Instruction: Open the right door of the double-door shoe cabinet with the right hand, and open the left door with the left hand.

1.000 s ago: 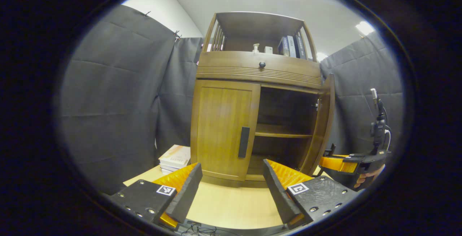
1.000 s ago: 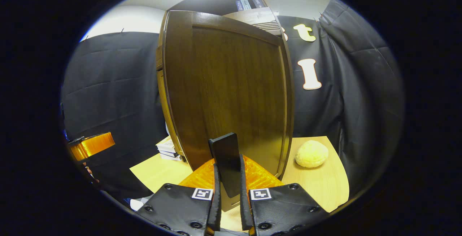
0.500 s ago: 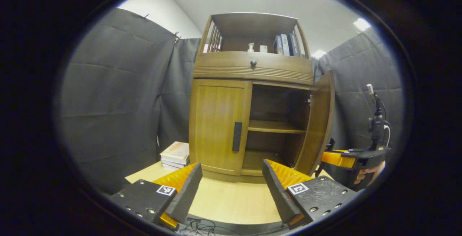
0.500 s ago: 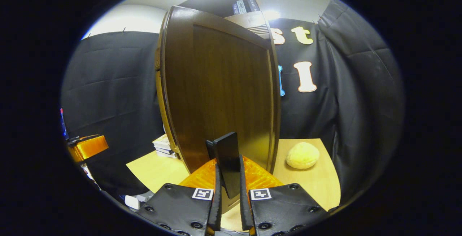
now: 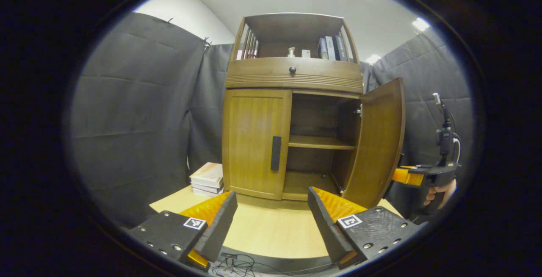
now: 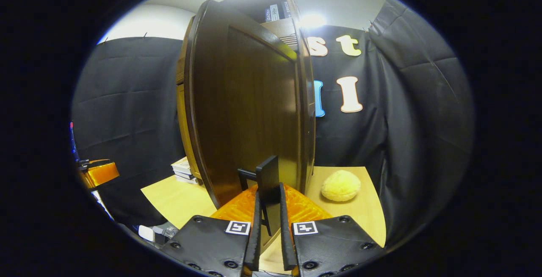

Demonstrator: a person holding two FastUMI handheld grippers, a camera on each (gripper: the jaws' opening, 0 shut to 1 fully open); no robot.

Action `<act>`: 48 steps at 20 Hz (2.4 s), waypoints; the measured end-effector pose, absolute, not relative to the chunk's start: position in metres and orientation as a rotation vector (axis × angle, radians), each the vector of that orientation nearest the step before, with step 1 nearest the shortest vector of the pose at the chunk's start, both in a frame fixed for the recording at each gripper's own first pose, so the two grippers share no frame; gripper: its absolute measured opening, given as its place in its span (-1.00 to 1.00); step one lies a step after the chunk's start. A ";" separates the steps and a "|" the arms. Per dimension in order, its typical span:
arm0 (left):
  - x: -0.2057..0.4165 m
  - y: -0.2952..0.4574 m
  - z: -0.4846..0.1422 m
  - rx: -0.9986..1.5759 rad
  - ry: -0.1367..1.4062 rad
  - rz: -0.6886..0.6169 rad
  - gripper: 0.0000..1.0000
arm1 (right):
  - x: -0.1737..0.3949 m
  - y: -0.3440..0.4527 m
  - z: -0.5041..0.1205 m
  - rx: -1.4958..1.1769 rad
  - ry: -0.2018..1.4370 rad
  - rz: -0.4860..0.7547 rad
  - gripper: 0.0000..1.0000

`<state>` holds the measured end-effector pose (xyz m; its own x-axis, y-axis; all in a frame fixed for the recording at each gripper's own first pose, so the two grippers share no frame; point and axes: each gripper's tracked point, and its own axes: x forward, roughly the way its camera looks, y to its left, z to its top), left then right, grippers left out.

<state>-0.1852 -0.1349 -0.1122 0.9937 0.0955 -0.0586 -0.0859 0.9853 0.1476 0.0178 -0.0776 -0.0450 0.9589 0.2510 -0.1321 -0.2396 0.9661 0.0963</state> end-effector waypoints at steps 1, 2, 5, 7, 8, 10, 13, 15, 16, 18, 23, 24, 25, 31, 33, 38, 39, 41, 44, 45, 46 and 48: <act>-0.187 -0.133 -0.115 0.146 0.075 0.094 0.96 | 0.019 -0.084 -0.046 0.076 0.138 0.238 -0.57; -0.190 -0.132 -0.118 0.145 0.083 0.096 0.96 | 0.020 -0.091 -0.046 0.072 0.135 0.225 -0.54; -0.191 -0.128 -0.121 0.149 0.099 0.099 0.96 | 0.023 -0.113 -0.048 0.086 0.135 0.182 -0.57; -0.187 -0.129 -0.123 0.149 0.108 0.096 0.96 | 0.022 -0.111 -0.049 0.126 0.147 0.205 -0.67; -0.184 -0.131 -0.122 0.148 0.105 0.089 0.96 | 0.022 -0.112 -0.049 0.148 0.152 0.198 -0.67; -0.179 -0.134 -0.119 0.153 0.099 0.081 0.96 | 0.020 -0.114 -0.052 0.171 0.155 0.171 -0.67; -0.170 -0.137 -0.119 0.147 0.108 0.060 0.96 | 0.010 -0.114 -0.052 0.158 0.149 0.142 -0.67; -0.164 -0.138 -0.123 0.148 0.126 0.042 0.96 | -0.005 -0.118 -0.057 0.130 0.157 0.123 -0.67; -0.163 -0.136 -0.124 0.158 0.127 0.040 0.96 | -0.011 -0.119 -0.058 0.129 0.166 0.116 -0.67; -0.157 -0.132 -0.130 0.183 0.140 0.039 0.96 | -0.021 -0.118 -0.058 0.121 0.176 0.104 -0.67; -0.122 -0.128 -0.131 0.147 0.164 -0.016 0.97 | -0.051 -0.122 -0.071 0.040 0.216 0.005 -0.67; -0.115 -0.126 -0.130 0.144 0.166 -0.023 0.96 | -0.056 -0.117 -0.074 0.043 0.233 -0.006 -0.67; -0.106 -0.123 -0.128 0.142 0.165 -0.030 0.96 | -0.062 -0.108 -0.076 0.054 0.244 -0.010 -0.67; -0.043 -0.103 -0.097 0.098 0.121 -0.077 0.93 | -0.070 -0.039 -0.055 0.092 0.248 -0.006 -0.67; -0.025 -0.091 -0.091 0.095 0.106 -0.091 0.96 | -0.057 -0.017 -0.043 0.085 0.234 -0.007 -0.67; 0.005 -0.054 -0.097 0.153 0.104 -0.157 0.94 | -0.016 0.035 -0.020 0.078 0.188 -0.009 0.25; 0.009 -0.046 -0.101 0.181 0.107 -0.170 0.96 | -0.009 0.046 -0.019 0.088 0.186 -0.009 0.60; 0.020 -0.036 -0.101 0.202 0.106 -0.197 0.90 | 0.003 0.061 -0.012 0.093 0.180 -0.024 0.90; 0.035 -0.039 -0.095 0.164 0.099 -0.248 0.97 | 0.013 0.075 0.004 0.066 0.143 -0.047 0.89; 0.040 -0.042 -0.094 0.153 0.098 -0.262 0.97 | 0.016 0.078 0.007 0.051 0.129 -0.055 0.89; 0.046 -0.043 -0.093 0.147 0.098 -0.272 0.97 | 0.019 0.078 0.011 0.032 0.116 -0.066 0.90; 0.059 -0.051 -0.089 0.149 0.098 -0.288 0.96 | 0.021 0.078 0.014 0.001 0.095 -0.083 0.94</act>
